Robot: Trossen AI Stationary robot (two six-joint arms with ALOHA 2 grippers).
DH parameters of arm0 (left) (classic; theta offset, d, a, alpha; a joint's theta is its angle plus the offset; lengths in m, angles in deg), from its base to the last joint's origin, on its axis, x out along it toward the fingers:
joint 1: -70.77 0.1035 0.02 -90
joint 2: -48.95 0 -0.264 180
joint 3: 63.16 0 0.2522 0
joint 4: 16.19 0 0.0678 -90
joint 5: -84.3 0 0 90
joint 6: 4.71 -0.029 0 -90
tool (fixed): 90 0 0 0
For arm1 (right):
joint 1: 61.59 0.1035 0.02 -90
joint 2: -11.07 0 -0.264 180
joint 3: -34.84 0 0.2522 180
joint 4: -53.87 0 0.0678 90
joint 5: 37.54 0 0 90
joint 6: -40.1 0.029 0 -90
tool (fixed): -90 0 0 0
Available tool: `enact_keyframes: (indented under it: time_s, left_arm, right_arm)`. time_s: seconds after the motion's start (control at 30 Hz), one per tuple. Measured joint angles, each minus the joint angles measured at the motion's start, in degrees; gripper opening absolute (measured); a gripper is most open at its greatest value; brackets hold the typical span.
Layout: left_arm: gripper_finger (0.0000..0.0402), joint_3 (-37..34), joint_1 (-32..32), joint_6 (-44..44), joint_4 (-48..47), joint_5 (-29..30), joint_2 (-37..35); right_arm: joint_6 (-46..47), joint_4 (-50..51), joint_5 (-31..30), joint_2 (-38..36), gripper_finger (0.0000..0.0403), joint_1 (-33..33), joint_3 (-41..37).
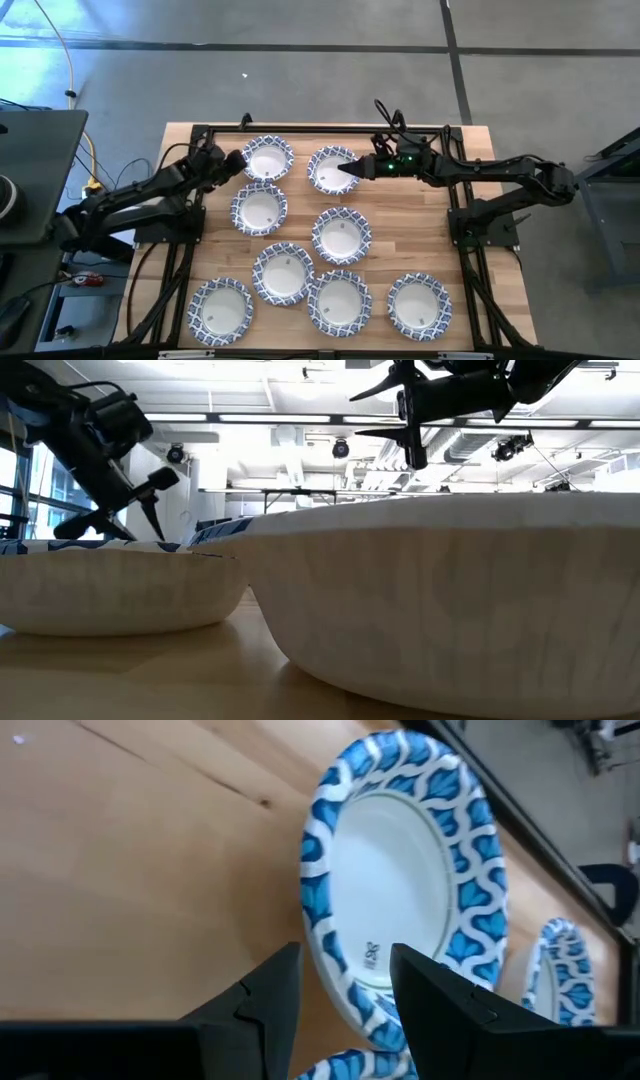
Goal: Nest bowls inside each other
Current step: Stack the white patterned bowl on top of the other white patterned bowls
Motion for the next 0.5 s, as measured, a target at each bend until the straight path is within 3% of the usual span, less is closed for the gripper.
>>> enact_keyframes:
  time_s: [0.5]
  left_arm:
    - [0.0145,0.0,3.5,-0.4,9.1,-2.9,8.9]
  right_arm:
    - [-0.8,0.0,0.2,0.0,0.0208,0.0,0.0]
